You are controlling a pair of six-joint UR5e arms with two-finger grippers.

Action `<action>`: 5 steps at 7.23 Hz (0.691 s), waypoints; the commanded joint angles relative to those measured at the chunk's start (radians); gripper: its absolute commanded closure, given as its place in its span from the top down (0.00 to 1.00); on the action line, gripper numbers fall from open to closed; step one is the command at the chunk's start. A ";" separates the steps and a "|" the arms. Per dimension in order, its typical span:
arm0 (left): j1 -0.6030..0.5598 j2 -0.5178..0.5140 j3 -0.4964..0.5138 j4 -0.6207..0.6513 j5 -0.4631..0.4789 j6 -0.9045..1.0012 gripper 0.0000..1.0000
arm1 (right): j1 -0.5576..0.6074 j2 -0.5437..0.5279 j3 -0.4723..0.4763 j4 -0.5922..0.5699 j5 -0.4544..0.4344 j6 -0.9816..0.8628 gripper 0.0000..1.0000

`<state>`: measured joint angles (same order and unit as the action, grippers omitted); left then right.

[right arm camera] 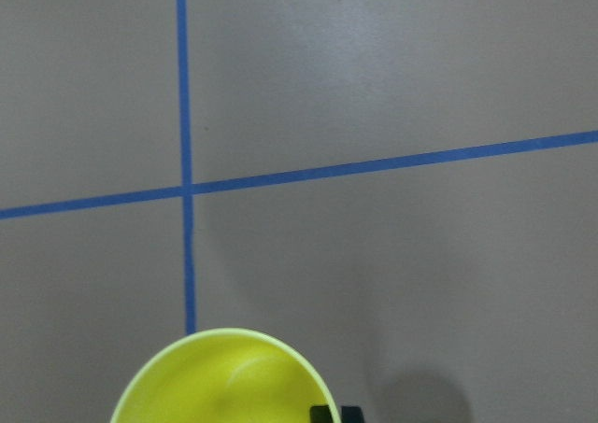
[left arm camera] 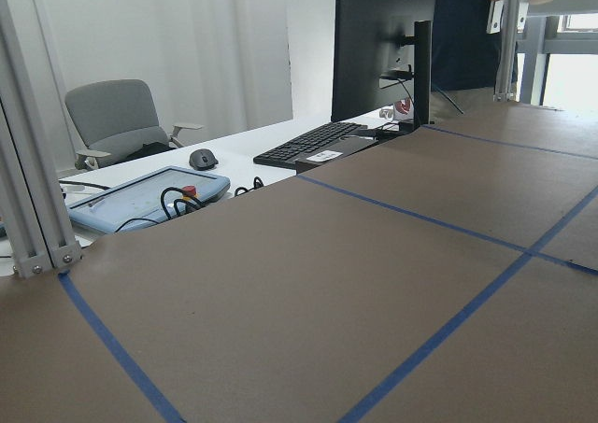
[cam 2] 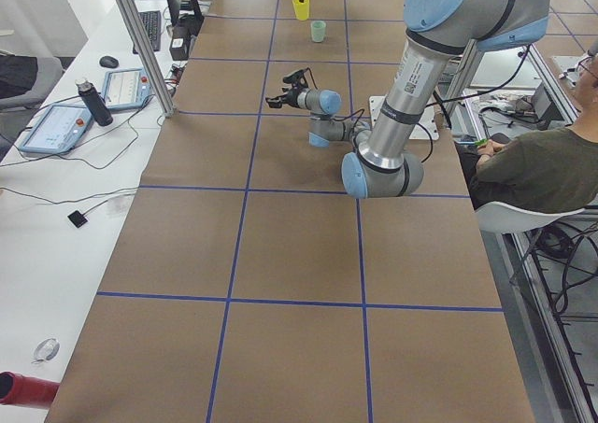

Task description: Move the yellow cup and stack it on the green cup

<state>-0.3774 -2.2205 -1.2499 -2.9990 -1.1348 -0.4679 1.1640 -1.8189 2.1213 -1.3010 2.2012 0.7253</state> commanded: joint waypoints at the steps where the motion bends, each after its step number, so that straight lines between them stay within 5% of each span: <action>1: 0.000 -0.001 0.001 0.000 0.001 -0.005 1.00 | 0.002 -0.069 0.002 0.014 0.000 -0.056 0.00; 5: 0.000 -0.001 0.001 0.000 0.001 -0.005 1.00 | -0.035 -0.065 -0.102 0.118 0.026 -0.046 0.00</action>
<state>-0.3773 -2.2212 -1.2486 -2.9989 -1.1326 -0.4725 1.1354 -1.8826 2.0715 -1.2508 2.2112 0.6760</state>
